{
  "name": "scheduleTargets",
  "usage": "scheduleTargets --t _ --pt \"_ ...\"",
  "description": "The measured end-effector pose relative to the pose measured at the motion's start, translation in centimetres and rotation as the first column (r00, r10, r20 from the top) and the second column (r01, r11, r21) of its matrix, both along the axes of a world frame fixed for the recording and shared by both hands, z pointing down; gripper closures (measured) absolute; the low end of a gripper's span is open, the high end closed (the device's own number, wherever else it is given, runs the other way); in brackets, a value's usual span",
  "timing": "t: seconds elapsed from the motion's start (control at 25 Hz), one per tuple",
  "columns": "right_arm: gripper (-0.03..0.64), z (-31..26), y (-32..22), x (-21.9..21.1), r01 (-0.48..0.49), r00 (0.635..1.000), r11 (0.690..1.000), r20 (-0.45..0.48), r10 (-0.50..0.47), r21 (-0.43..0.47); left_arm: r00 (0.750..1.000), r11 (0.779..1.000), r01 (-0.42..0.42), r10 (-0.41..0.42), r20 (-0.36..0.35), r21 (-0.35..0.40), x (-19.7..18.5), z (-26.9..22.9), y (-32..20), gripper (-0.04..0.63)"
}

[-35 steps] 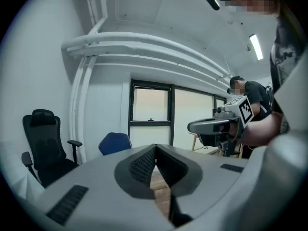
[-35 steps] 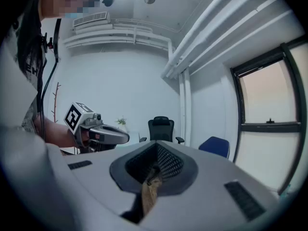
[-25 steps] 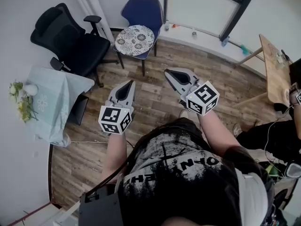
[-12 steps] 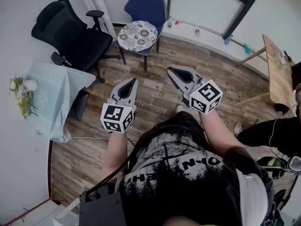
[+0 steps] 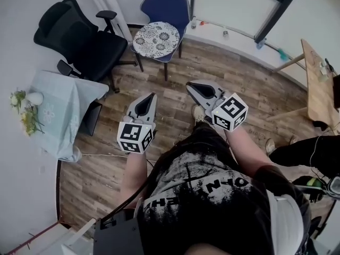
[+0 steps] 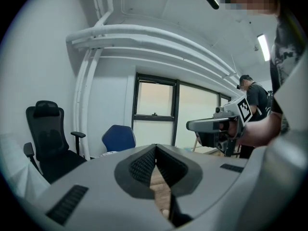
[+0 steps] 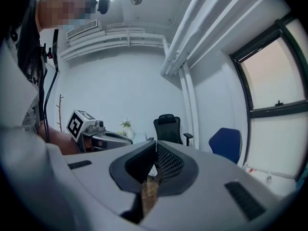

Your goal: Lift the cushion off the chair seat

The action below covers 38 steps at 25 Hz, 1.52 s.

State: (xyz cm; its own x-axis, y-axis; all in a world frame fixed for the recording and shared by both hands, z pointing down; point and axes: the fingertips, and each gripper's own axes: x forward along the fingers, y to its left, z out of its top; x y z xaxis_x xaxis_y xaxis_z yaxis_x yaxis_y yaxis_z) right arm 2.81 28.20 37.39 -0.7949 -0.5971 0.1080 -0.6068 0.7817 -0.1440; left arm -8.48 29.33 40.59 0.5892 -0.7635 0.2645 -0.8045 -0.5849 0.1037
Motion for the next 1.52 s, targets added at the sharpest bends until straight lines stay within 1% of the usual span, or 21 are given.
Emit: scheduleTargets --t 0.16,0.32,0.48,0.68,1.04,1.36,1.52 --pt "0.598 0.5 -2.4 -0.1 0.023 0.999 1.0 0.025 -0.023 -0.001 0.999 0.999 0.032 -0.032 0.016 -0.016 -0.2 0.6 -1.9 0.581" --pt "0.598 0.8 -6.0 -0.3 0.046 0.998 0.999 0.037 -0.046 0.0 0.998 0.998 0.056 -0.056 0.012 -0.019 0.1 0.4 -5.2 0.581" --pt "0.598 1.0 -9.7 -0.5 0.081 0.996 0.997 0.043 -0.081 -0.001 0.996 0.997 0.079 -0.078 0.032 -0.012 0.5 0.1 -8.5 0.581" --pt "0.598 0.4 -14.0 -0.3 0.132 0.99 0.991 0.044 -0.132 0.009 0.992 0.993 0.122 -0.121 0.03 -0.008 1.2 -0.3 -12.2 0.581" --pt "0.598 0.0 -20.8 2.3 0.18 0.983 0.983 0.023 -0.181 0.023 0.986 0.986 0.165 -0.165 0.019 -0.002 4.1 -0.7 -19.0 0.581" --pt "0.598 0.3 -26.2 5.6 0.172 0.985 0.985 0.008 -0.173 0.027 0.984 0.984 0.177 -0.177 0.013 0.007 6.8 -0.7 -23.8 0.581" --pt "0.598 0.6 -27.8 7.0 0.185 0.983 0.983 0.002 -0.185 0.02 0.981 0.981 0.191 -0.191 0.009 0.008 8.0 -0.5 -25.5 0.581"
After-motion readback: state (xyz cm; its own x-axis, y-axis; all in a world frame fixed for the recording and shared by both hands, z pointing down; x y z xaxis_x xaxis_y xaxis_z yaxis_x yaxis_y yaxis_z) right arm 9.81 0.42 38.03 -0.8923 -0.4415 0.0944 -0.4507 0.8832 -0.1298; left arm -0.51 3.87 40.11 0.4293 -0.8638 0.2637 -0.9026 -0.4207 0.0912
